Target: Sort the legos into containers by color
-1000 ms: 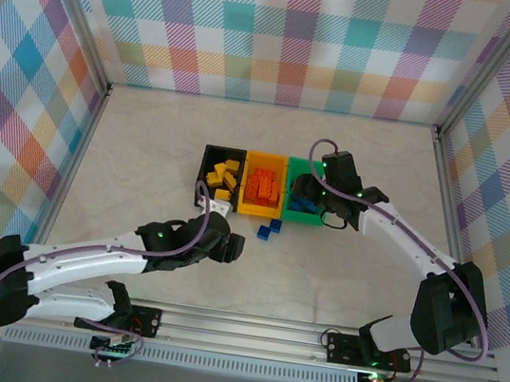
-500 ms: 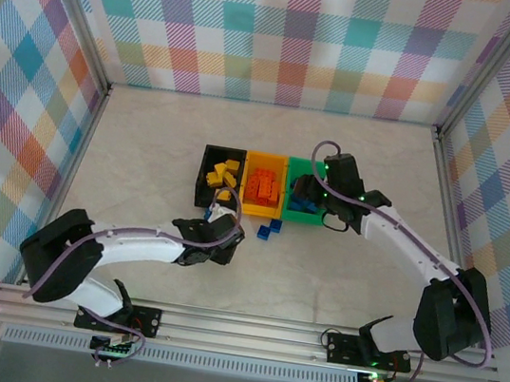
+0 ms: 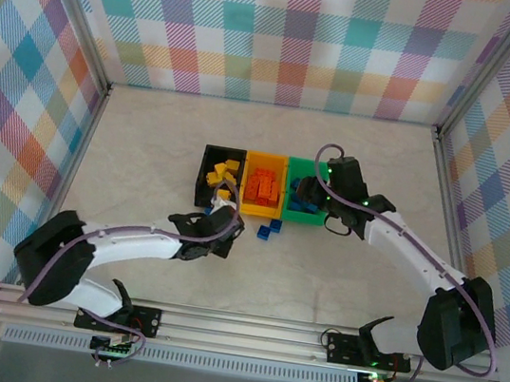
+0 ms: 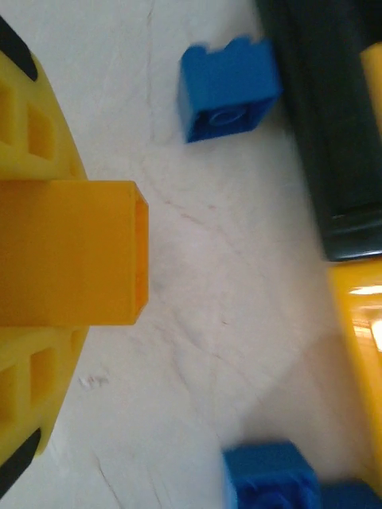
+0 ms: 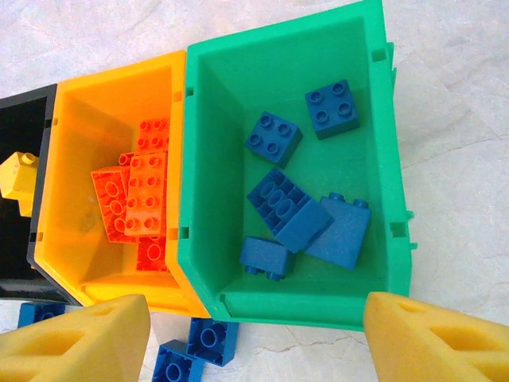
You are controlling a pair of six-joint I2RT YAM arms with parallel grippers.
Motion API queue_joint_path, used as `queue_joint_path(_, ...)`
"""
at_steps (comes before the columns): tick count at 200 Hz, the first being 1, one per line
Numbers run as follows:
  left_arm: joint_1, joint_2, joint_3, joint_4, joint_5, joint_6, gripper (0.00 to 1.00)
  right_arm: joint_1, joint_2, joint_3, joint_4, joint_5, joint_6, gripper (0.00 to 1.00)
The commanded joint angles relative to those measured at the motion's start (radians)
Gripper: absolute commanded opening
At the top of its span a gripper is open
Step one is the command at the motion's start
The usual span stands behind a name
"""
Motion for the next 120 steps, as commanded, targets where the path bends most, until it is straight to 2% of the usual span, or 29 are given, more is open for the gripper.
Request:
queue_joint_path(1,0.075,-0.074,0.092,-0.057,-0.037,-0.011,0.27,-0.004,-0.029,-0.023,-0.002,-0.009,0.011,0.72)
queue_joint_path(20,0.164,-0.062,0.171,-0.059,-0.026,-0.001,0.27,-0.004,-0.036,-0.04,0.001,-0.025,0.017,0.72)
queue_joint_path(43,0.25,0.068,0.316,-0.073,0.004,0.018,0.27,-0.004,-0.031,-0.054,-0.007,-0.041,0.025,0.72)
queue_joint_path(89,0.317,0.336,0.558,-0.101,-0.001,0.041,0.29,-0.002,-0.056,-0.096,-0.016,-0.078,0.034,0.72)
queue_joint_path(101,0.333,0.377,0.603,-0.108,0.005,0.034,0.32,0.002,-0.068,-0.115,-0.012,-0.099,0.041,0.72)
queue_joint_path(120,0.343,0.423,0.669,-0.124,0.021,0.029,0.48,0.018,-0.087,-0.158,-0.001,-0.128,0.063,0.72)
